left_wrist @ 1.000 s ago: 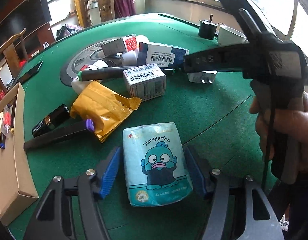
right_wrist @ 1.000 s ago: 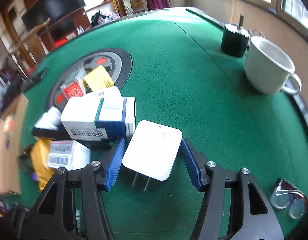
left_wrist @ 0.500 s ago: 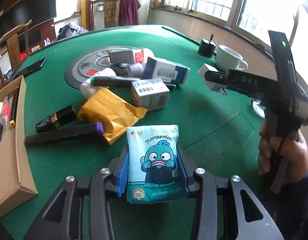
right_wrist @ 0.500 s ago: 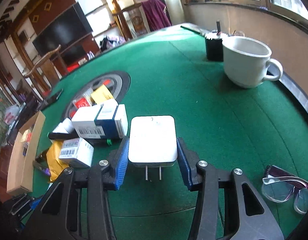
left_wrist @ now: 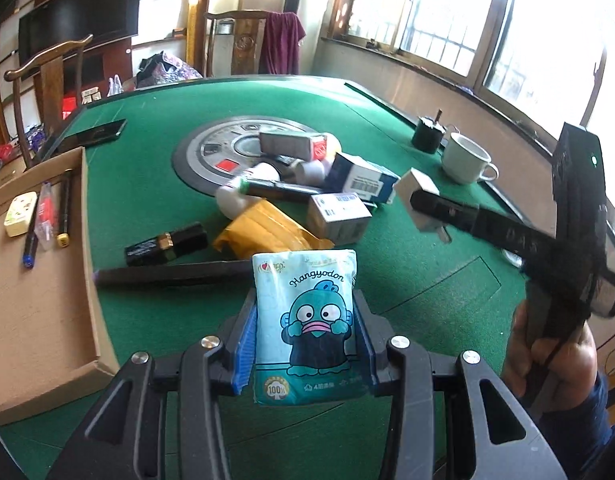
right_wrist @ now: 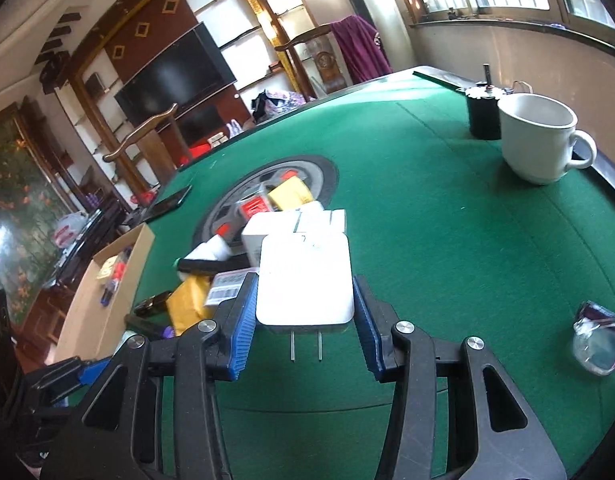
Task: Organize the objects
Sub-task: 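Lift the tissue pack with the left gripper while the right grasps the white charger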
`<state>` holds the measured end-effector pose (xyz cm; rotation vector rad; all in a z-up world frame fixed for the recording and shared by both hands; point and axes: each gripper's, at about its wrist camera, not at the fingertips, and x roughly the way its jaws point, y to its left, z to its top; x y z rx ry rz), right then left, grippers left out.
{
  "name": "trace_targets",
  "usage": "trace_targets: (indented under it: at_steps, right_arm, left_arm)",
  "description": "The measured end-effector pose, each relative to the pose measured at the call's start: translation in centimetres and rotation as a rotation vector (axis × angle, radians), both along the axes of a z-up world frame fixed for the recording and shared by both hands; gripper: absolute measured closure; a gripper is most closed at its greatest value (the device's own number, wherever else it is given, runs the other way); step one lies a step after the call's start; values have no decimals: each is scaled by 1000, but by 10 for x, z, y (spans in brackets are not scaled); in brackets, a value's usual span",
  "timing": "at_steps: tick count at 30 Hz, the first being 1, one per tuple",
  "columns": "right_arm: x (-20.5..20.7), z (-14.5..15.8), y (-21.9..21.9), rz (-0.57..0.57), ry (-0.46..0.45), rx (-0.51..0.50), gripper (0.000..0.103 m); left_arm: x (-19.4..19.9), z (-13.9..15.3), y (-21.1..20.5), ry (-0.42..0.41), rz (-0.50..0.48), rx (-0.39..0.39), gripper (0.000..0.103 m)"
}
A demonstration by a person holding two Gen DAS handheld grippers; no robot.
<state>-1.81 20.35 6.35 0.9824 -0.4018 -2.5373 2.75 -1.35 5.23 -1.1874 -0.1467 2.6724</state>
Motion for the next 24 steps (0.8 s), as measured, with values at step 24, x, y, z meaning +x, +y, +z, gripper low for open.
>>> trace_targets:
  at_steps: [24]
  right_arm:
    - [24, 19, -100, 276, -34, 0, 58]
  left_arm:
    - [24, 32, -93, 91, 185, 112, 60]
